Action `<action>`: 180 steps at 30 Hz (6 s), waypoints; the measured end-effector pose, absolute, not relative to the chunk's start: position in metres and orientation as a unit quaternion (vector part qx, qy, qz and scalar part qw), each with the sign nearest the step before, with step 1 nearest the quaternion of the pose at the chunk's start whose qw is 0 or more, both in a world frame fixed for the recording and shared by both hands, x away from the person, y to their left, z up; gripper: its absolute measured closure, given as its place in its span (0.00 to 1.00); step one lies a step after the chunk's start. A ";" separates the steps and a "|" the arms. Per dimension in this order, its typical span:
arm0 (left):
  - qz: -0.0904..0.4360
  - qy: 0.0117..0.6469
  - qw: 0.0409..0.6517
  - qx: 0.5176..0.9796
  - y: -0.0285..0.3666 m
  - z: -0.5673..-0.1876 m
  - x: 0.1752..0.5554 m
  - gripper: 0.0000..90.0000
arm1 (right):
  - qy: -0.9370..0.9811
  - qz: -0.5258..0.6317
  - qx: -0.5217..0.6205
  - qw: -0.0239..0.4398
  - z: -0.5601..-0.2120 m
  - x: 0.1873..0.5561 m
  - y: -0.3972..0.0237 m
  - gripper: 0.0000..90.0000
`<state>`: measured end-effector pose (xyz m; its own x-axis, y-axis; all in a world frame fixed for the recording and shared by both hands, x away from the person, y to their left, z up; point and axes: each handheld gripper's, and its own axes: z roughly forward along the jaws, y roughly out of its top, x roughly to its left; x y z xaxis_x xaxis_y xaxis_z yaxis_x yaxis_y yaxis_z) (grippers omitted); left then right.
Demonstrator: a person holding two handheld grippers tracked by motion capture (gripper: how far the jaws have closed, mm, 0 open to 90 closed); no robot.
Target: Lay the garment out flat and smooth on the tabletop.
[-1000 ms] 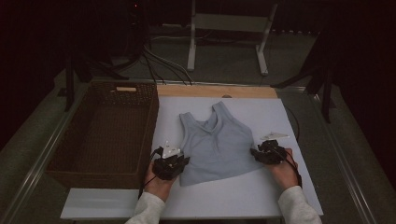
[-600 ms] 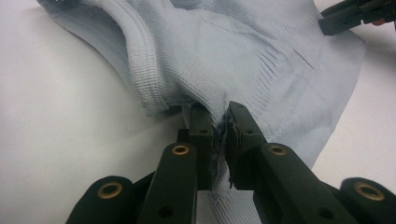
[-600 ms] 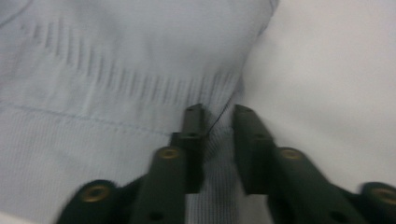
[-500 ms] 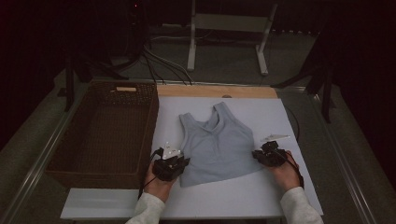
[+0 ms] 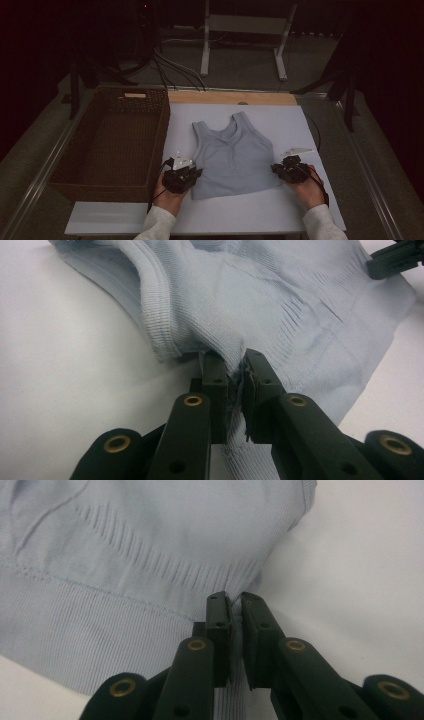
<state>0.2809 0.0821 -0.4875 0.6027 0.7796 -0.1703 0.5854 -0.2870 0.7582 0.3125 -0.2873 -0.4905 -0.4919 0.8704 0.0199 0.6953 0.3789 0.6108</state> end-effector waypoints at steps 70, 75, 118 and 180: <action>0.116 0.434 0.416 0.791 0.080 -0.489 0.291 0.91 | 0.779 0.326 0.517 0.141 -0.490 0.323 -0.286 0.91; 0.112 0.433 0.419 0.790 0.079 -0.488 0.292 0.91 | 0.780 0.328 0.513 0.145 -0.485 0.317 -0.286 0.92; 0.062 0.406 0.427 0.806 0.061 -0.482 0.276 0.91 | 0.777 0.330 0.519 0.131 -0.474 0.266 -0.318 0.93; 0.063 0.429 0.419 0.798 0.080 -0.493 0.269 0.67 | 0.768 0.318 0.528 0.172 -0.489 0.280 -0.316 0.83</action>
<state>0.2690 0.0797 -0.4927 0.6243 0.7368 -0.2597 0.6316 -0.2805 0.7228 0.2803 -0.3158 -0.4887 -0.3825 0.9211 0.0723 0.7026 0.2392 0.6701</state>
